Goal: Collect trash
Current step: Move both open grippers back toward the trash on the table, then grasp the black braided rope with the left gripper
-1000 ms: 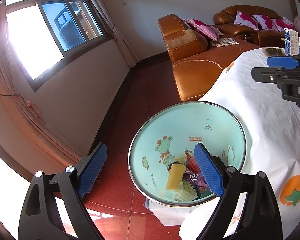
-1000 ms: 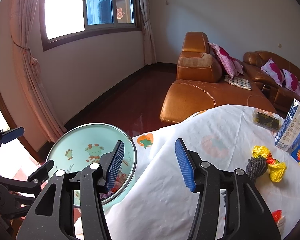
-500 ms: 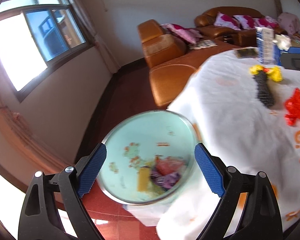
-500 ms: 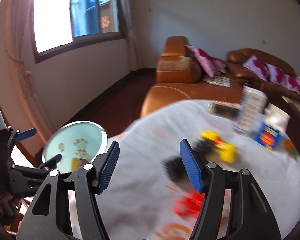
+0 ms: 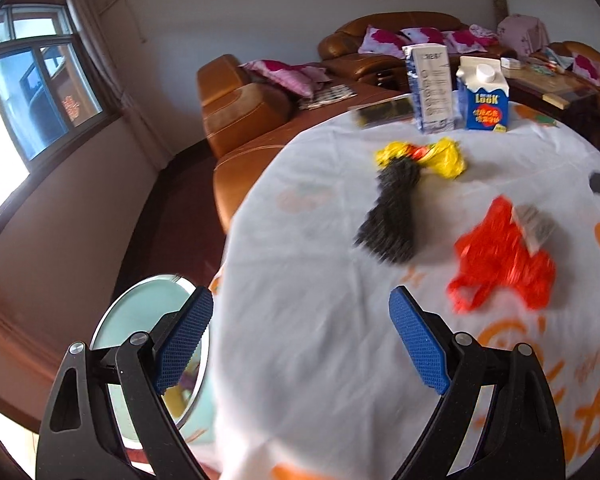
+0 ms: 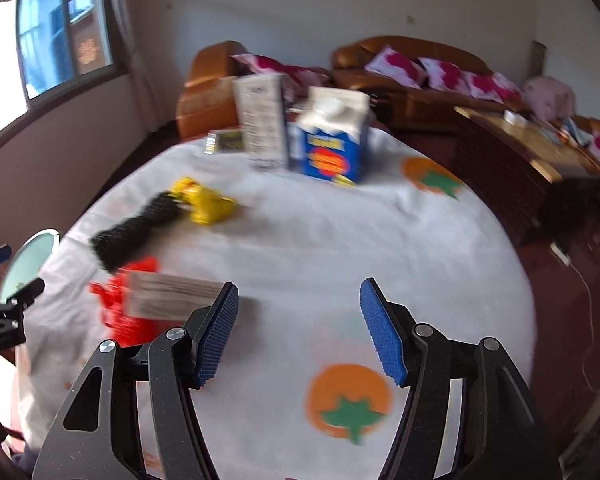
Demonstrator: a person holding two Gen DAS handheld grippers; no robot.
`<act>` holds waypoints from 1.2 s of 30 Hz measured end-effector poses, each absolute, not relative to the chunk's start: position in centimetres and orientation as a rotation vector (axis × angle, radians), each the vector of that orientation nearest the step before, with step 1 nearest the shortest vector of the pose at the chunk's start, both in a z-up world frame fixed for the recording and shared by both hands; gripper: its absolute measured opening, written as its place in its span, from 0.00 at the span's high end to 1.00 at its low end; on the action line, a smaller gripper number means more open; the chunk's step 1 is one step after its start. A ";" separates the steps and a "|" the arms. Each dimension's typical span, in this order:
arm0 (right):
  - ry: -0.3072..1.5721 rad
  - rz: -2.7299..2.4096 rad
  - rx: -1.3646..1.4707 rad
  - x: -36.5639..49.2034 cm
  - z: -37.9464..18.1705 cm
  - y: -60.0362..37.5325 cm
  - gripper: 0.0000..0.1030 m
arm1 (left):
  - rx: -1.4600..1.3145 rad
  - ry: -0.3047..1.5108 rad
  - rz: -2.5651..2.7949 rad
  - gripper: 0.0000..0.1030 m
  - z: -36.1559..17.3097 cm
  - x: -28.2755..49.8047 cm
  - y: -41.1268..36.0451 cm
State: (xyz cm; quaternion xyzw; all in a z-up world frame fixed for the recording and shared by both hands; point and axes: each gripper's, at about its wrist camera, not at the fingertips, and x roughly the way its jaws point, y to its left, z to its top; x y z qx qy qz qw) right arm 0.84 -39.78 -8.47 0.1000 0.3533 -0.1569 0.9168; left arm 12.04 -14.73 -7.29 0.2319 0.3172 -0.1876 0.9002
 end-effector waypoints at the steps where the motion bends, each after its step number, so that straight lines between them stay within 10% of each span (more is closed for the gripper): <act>1: 0.731 -0.334 0.215 0.5 -8.7 -40.4 0.39 | 0.477 0.661 -0.391 0.15 -7.4 12.3 -15.2; 10: 0.755 -0.357 0.247 -0.6 -10.2 -42.4 0.34 | 0.475 0.727 -0.435 0.25 -9.0 15.6 -19.4; 15: 0.762 -0.338 0.257 -0.3 -10.5 -42.0 0.34 | 0.486 0.818 -0.527 0.79 -10.8 16.3 -21.2; 17: 0.765 -0.330 0.258 -0.3 -10.5 -41.8 0.34 | 0.501 0.804 -0.535 0.86 -10.8 15.8 -21.3; 36: 0.814 -0.071 0.265 6.0 -10.0 -33.7 0.16 | 0.337 0.775 -0.420 0.88 -8.0 12.3 -10.2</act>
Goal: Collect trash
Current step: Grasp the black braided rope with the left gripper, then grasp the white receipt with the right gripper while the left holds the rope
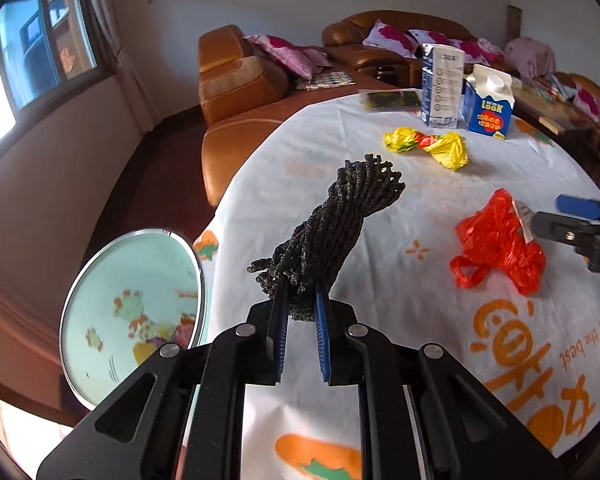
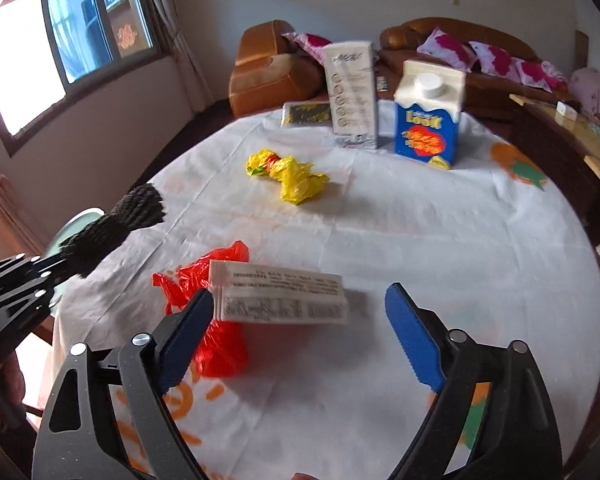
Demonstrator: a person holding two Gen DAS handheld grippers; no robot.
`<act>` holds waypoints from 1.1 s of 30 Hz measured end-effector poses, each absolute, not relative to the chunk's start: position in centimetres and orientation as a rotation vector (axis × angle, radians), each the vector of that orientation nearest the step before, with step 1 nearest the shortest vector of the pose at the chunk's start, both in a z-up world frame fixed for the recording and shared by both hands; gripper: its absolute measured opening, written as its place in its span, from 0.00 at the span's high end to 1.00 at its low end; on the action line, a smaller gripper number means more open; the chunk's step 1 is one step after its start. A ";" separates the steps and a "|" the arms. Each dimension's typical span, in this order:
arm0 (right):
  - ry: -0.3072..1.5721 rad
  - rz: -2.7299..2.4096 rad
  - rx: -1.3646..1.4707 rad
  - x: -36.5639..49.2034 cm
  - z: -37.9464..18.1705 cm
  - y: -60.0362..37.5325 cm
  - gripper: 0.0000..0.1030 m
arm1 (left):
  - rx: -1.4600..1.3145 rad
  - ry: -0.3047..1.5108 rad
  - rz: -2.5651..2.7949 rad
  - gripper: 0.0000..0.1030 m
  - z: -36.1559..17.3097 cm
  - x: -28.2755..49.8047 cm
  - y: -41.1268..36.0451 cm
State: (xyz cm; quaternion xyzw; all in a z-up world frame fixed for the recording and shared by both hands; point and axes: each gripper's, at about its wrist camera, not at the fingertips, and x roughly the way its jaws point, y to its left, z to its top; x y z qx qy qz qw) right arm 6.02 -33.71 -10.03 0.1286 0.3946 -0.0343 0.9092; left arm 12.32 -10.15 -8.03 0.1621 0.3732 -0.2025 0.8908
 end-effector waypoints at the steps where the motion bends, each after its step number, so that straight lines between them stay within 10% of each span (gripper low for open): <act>1: 0.841 -0.060 0.287 6.6 -10.5 -33.9 0.11 | 0.332 0.779 -0.415 0.88 -8.2 12.4 -9.8; 26: 0.975 -0.229 0.153 9.3 -13.3 -36.1 0.11 | 0.271 0.787 -0.418 0.88 -8.9 12.0 -7.1; 33: 0.952 -0.227 0.136 8.7 -13.0 -35.9 0.25 | 0.268 0.779 -0.421 0.88 -8.6 11.8 -7.1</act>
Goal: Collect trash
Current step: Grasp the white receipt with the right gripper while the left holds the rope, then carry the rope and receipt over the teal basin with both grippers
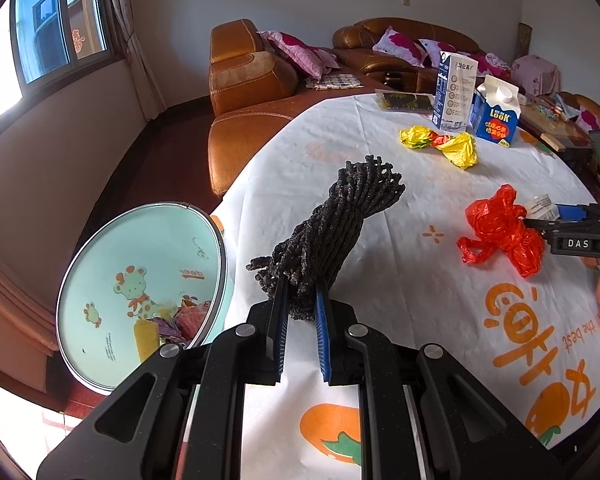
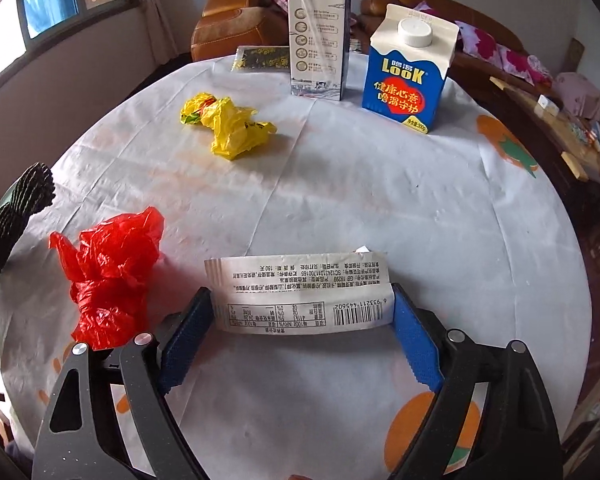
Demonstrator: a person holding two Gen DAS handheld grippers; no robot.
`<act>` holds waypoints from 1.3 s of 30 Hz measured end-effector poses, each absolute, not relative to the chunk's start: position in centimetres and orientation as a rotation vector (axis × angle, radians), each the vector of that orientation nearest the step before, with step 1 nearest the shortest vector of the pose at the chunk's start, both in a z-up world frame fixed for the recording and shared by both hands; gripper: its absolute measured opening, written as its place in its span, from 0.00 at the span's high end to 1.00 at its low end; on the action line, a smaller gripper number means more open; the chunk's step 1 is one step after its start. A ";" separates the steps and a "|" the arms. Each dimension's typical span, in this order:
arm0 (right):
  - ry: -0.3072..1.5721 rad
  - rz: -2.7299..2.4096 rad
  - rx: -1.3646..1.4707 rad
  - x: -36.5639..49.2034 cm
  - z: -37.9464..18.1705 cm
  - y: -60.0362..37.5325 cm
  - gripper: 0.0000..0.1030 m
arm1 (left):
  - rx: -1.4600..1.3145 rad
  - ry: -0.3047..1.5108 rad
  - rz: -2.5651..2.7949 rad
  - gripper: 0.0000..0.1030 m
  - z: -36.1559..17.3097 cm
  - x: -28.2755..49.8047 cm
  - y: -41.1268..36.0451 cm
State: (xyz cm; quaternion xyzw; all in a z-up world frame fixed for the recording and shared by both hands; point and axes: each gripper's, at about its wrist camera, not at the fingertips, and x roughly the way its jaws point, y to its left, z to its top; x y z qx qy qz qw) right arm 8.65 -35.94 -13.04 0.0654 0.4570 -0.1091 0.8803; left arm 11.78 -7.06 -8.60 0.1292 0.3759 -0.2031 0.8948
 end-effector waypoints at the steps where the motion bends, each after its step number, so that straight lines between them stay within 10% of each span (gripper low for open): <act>1: 0.947 -0.230 0.140 8.5 -12.9 -36.0 0.29 | 0.267 0.778 -0.421 0.88 -8.4 11.8 -7.0; 39: 0.707 0.038 -0.017 14.4 -4.0 -22.2 0.29 | 0.299 0.695 -0.086 0.88 -4.7 13.4 1.3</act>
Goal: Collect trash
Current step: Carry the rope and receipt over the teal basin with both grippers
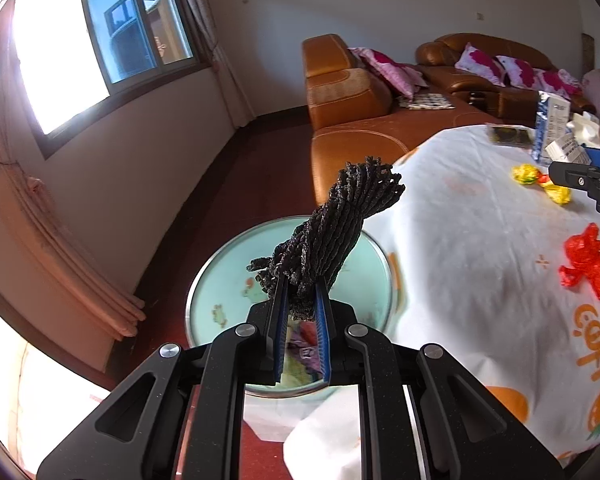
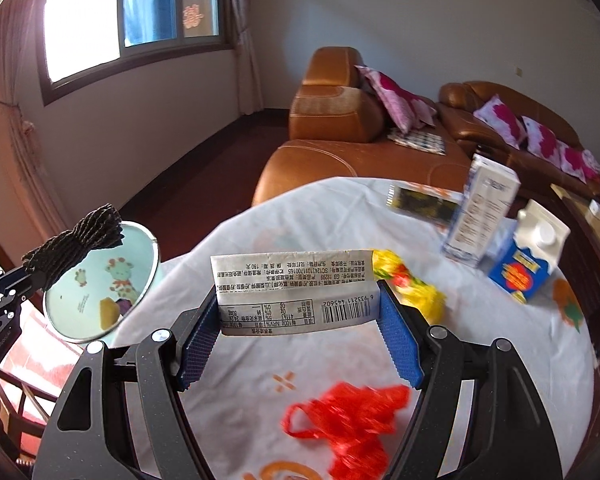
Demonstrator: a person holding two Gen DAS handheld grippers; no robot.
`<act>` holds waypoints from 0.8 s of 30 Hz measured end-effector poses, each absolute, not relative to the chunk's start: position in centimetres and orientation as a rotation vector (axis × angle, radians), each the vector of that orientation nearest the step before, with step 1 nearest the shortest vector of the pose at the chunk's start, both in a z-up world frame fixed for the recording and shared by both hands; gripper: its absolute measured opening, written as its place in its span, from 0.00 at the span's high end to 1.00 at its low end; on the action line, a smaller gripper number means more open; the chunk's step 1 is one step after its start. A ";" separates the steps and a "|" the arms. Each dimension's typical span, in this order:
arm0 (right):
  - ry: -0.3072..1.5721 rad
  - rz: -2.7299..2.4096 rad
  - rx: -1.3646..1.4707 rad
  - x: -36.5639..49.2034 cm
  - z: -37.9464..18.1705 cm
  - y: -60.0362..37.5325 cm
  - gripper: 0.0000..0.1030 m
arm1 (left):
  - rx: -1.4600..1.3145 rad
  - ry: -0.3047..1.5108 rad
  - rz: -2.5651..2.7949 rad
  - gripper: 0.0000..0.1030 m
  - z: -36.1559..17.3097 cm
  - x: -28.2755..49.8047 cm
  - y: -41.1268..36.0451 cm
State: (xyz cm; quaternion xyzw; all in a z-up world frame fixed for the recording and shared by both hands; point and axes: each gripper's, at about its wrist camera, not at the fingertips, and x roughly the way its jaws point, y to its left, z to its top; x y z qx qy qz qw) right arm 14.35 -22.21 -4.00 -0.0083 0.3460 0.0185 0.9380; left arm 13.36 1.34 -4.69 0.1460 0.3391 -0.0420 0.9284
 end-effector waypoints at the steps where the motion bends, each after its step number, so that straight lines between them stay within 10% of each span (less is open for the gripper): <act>1: 0.706 0.046 -0.022 14.7 -4.0 -21.8 0.29 | 0.303 0.693 -0.076 0.88 -4.7 13.4 1.5; 24: 0.698 0.190 -0.169 19.7 -5.9 -12.0 0.29 | 0.349 0.698 0.141 0.88 -5.7 16.0 6.7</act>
